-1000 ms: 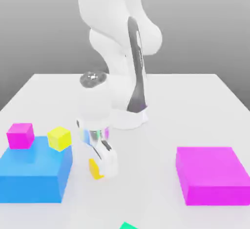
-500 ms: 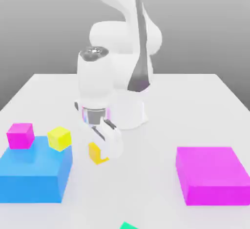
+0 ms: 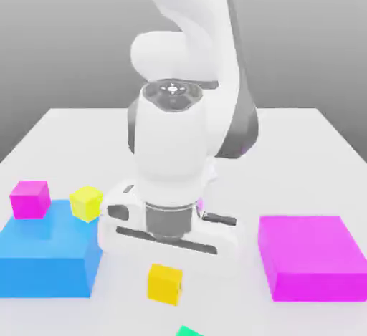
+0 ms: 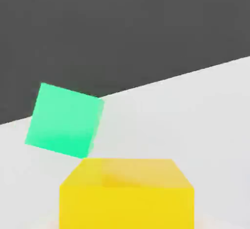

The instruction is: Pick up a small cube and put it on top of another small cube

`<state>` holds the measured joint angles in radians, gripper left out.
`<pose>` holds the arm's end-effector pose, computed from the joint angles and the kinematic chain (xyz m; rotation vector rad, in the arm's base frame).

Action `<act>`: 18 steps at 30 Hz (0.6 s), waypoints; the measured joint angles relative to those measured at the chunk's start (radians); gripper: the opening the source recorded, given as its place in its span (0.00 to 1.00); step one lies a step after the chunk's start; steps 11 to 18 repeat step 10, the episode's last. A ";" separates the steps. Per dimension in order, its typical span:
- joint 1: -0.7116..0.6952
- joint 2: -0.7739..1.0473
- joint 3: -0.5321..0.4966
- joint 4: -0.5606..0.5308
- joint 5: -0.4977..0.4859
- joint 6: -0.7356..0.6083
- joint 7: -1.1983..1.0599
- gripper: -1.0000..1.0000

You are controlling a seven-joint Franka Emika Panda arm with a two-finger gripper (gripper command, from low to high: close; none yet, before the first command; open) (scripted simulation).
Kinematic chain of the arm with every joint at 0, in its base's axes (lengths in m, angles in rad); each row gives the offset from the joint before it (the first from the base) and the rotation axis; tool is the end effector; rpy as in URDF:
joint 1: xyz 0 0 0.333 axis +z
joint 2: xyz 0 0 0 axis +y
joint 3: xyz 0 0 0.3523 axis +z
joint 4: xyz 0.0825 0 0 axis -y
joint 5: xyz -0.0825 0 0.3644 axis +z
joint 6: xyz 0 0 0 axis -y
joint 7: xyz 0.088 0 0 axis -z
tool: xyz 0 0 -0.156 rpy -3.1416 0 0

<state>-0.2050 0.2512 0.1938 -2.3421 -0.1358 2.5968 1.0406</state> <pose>0.5169 -0.0048 0.2325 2.7861 -1.4190 0.0323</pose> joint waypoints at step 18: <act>0.024 0.165 -0.015 0.085 -0.020 0.066 -0.009 1.00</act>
